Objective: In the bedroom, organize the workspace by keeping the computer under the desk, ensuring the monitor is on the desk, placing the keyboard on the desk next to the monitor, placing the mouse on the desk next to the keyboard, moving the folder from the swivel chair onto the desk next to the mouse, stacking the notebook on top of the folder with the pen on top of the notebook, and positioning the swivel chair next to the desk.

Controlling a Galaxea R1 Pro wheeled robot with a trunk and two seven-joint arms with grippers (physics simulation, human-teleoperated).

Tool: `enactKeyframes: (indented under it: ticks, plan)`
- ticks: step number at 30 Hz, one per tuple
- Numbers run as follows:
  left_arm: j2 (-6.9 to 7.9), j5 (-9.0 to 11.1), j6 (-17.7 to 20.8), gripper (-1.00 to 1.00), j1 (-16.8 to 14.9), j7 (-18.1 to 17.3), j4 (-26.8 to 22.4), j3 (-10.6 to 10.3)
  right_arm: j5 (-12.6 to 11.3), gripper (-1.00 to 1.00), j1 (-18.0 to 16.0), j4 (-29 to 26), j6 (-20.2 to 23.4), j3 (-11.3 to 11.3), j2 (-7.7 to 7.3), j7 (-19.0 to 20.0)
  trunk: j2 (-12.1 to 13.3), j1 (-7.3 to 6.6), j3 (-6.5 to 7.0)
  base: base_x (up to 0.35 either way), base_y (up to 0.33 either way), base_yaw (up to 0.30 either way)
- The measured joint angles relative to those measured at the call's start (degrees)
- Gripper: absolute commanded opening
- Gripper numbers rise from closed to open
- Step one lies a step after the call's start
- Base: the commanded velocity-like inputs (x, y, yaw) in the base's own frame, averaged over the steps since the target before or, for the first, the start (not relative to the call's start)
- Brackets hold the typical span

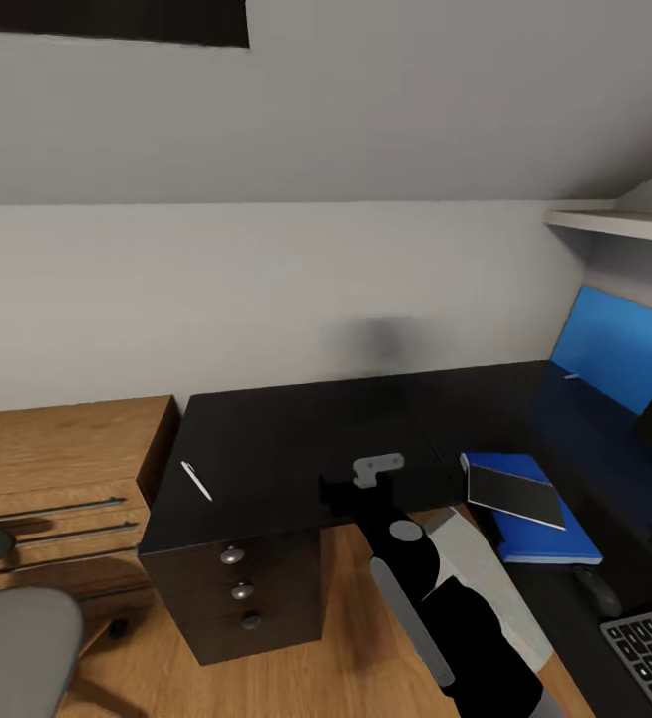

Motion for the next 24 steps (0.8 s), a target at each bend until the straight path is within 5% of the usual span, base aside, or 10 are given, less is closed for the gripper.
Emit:
enactKeyframes:
  ticks: [16, 24]
  plan:
    - [0.02, -0.03, -0.08, 1.0, 0.0, 0.17, 0.0, 0.04, -0.6, 1.0, 0.0, -1.88, -3.14, 1.97, 0.16, 0.14, 6.42, -3.52, 2.86, 0.0, 0.0, 0.005]
    - [-0.12, -0.09, -2.99, 1.0, 0.01, 0.78, -0.05, 0.09, -0.54, 1.0, 0.0, -2.41, -4.59, 2.46, -0.07, 0.21, 9.63, -5.27, 4.08, 0.0, 0.0, 0.219]
